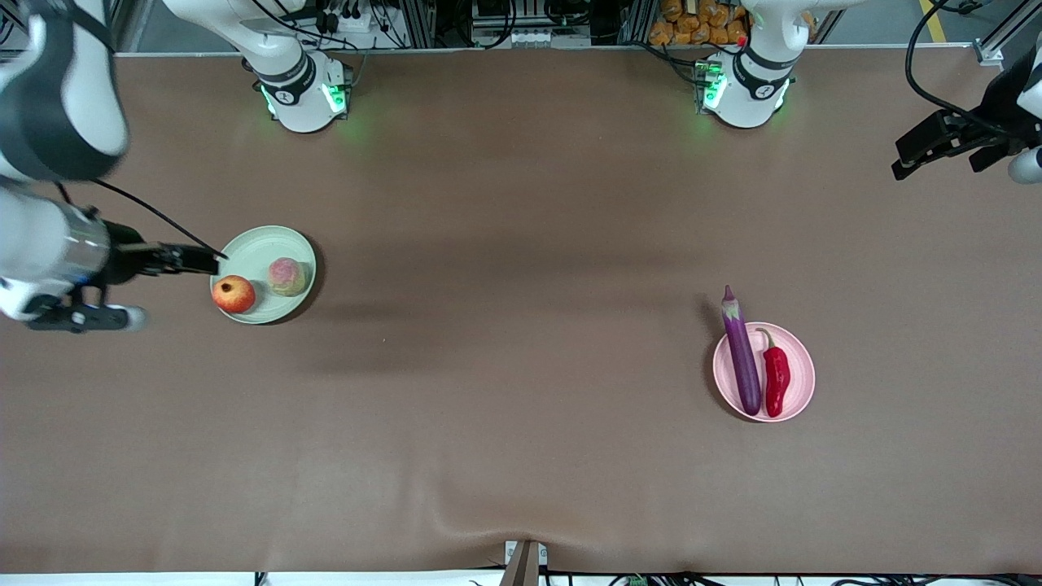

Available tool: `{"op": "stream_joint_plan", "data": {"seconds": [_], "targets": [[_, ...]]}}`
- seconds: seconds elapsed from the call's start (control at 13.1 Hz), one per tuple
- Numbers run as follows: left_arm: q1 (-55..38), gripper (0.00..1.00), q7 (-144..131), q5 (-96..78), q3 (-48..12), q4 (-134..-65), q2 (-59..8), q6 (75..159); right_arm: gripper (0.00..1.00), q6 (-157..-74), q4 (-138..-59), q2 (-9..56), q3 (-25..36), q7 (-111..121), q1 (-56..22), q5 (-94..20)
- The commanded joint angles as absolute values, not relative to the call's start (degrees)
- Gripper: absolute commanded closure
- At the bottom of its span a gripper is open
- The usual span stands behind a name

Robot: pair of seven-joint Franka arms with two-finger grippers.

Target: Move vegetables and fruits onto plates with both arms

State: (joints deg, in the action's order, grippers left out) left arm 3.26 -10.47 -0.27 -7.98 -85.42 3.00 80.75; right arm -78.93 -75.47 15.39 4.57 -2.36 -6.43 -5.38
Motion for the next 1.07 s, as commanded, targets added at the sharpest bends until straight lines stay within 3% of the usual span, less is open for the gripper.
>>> {"op": "stream_joint_plan", "data": {"seconds": [0.0,0.31,0.53,0.69,0.84,0.99], "targets": [[3.52,0.00,-9.40,0.79,-8.26,-85.08,3.87,79.54,0.00,-72.35,-65.22,16.53,4.40,-1.41,-6.42,-6.85],[3.43,0.00,-9.49,0.79,-8.61,-84.46,3.96,77.79,0.00,-65.23,-63.11,13.63,4.57,-1.32,-3.62,-6.94],[3.43,0.00,-9.49,0.18,-8.96,-84.46,3.96,75.51,0.00,-64.24,-66.34,8.10,0.10,-1.32,-0.02,-4.66],[3.25,0.00,-9.40,0.00,-8.96,-84.64,4.91,74.10,0.00,-67.30,-72.12,5.20,-2.36,-1.75,0.53,-3.17],[3.16,0.00,-9.41,0.00,-9.66,-86.21,7.20,74.62,0.00,-73.54,-83.18,-1.37,-5.53,-1.93,0.70,1.47],[3.16,0.00,-9.41,-0.09,-10.02,-87.88,8.78,75.14,0.00,-76.11,-88.84,-4.82,-4.23,-1.32,1.67,1.32]]}}
